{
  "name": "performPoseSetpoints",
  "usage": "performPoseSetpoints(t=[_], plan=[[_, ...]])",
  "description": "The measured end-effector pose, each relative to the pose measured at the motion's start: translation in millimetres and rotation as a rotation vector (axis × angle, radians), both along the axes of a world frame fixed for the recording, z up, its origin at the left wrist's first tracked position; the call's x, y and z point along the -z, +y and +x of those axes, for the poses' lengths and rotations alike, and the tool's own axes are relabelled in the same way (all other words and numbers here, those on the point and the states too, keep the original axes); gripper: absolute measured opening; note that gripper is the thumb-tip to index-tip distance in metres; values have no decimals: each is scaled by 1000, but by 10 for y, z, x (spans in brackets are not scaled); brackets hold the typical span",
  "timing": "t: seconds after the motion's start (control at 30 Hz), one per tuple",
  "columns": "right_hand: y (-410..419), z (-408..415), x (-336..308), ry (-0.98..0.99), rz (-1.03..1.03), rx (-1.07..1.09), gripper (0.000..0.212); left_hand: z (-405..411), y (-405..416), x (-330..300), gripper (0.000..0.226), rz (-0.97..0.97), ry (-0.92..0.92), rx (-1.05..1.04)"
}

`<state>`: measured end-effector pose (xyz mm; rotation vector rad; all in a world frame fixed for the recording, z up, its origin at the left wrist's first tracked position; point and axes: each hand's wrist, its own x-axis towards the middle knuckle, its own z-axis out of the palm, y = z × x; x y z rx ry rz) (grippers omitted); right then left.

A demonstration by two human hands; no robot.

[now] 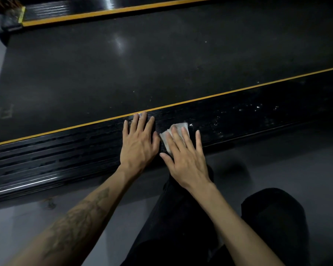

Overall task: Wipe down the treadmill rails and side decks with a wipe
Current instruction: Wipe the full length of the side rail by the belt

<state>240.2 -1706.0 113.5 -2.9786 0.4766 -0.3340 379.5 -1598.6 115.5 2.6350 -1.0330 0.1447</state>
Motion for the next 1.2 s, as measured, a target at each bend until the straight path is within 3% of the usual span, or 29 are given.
performPoseSetpoints(t=[0.23, 0.63, 0.9, 1.07, 1.2], plan=[[-73, -54, -21, 33, 47, 0, 76, -1, -7, 1, 60, 5, -8, -6], [-103, -69, -9, 86, -47, -114, 71, -10, -14, -19, 59, 4, 7, -7], [-200, -3, -88, 87, 64, 109, 74, -14, -23, -25, 60, 14, -7, -10], [-83, 11, -70, 57, 97, 6, 70, -15, -28, -14, 60, 11, -11, -13], [-267, 112, -101, 104, 69, 64, 70, -20, -34, -21, 60, 12, -18, -16]])
